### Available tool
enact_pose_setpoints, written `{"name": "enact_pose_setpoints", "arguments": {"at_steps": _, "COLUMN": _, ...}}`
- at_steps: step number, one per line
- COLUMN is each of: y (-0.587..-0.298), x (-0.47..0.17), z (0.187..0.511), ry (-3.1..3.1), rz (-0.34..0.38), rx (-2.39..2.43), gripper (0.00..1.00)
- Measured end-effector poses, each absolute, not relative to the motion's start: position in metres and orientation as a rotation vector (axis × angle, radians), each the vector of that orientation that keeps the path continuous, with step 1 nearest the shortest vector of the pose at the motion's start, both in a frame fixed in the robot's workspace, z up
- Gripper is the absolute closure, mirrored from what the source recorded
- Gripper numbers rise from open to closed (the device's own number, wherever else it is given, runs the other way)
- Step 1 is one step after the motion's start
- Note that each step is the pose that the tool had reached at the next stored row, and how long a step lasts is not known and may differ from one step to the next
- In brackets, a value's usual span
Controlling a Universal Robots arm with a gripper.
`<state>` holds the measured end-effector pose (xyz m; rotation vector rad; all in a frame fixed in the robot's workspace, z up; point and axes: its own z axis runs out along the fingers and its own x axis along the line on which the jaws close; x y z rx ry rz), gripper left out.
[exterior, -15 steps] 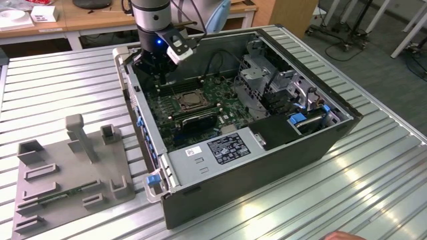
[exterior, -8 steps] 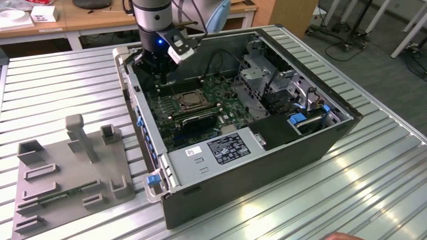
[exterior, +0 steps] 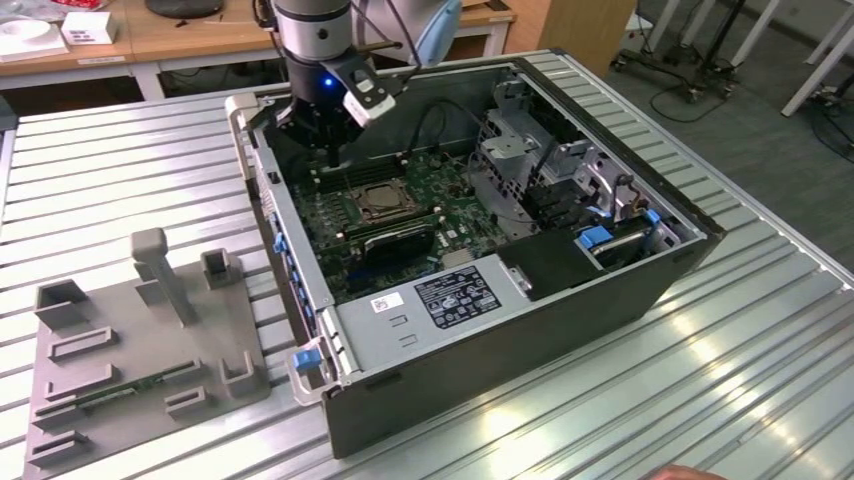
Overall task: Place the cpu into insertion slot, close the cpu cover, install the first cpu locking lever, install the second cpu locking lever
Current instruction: 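Install the first cpu locking lever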
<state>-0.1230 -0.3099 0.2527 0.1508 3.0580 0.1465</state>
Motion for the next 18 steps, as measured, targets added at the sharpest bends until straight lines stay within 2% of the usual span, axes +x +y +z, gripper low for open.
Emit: {"name": "enact_pose_setpoints", "arguments": {"at_steps": 18, "y": -0.31, "x": -0.102, "z": 0.252, "ry": 3.058, "rz": 0.146, "rx": 0.151, "gripper": 0.89}}
